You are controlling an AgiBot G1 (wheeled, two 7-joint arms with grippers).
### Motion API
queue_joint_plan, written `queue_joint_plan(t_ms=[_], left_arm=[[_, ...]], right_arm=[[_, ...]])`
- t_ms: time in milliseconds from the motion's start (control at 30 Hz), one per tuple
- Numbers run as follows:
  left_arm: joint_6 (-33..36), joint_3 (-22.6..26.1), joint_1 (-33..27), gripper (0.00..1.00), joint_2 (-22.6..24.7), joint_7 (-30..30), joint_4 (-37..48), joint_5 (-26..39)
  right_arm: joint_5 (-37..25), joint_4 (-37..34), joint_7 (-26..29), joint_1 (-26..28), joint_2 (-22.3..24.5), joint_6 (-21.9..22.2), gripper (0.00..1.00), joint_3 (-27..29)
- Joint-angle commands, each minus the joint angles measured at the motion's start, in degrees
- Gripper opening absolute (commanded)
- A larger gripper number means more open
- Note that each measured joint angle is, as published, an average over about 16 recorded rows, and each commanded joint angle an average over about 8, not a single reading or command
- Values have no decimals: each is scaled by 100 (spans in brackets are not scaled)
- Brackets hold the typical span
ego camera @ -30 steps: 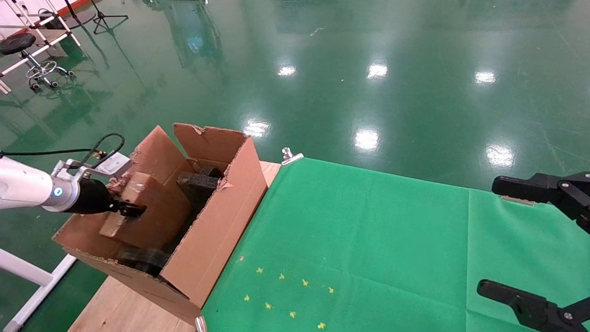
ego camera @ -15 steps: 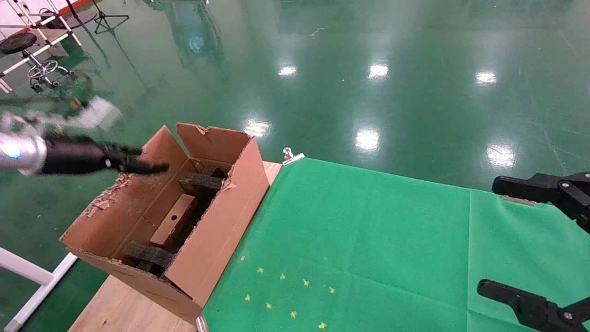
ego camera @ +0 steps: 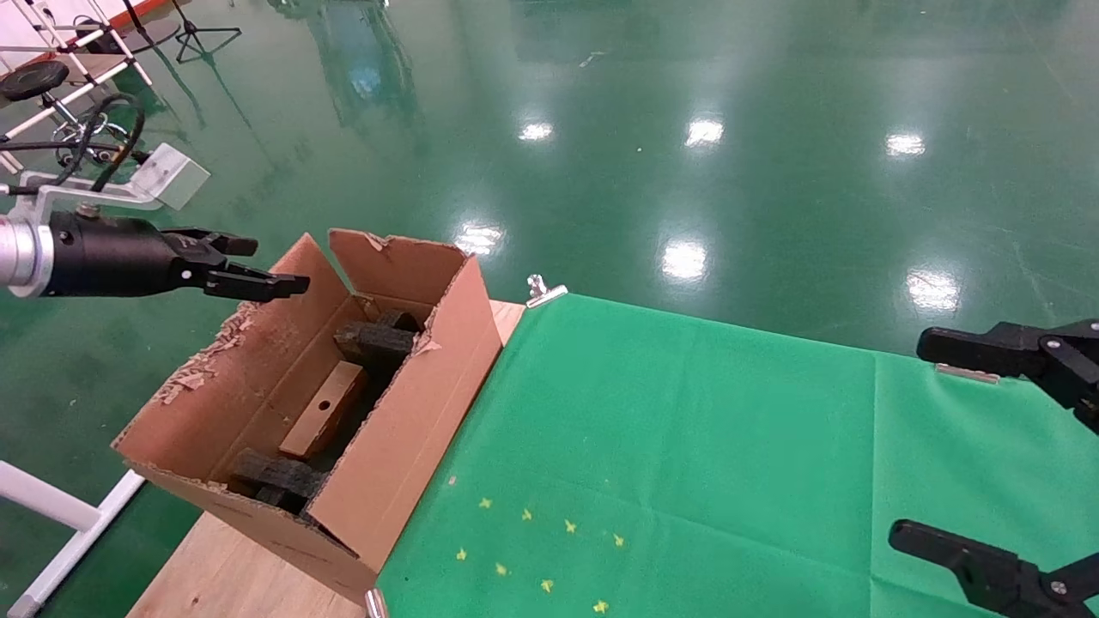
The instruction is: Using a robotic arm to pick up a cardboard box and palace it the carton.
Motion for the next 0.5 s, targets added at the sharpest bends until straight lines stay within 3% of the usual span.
queue_joint_plan(t_ms=[33, 500], left_arm=[[6, -6, 32, 100, 4, -9, -18, -29], [237, -343, 1149, 100, 12, -12, -1495, -1426]], right_arm=[[0, 0, 0, 0, 0, 0, 100, 0], [0, -1, 0, 0, 0, 0, 100, -1]])
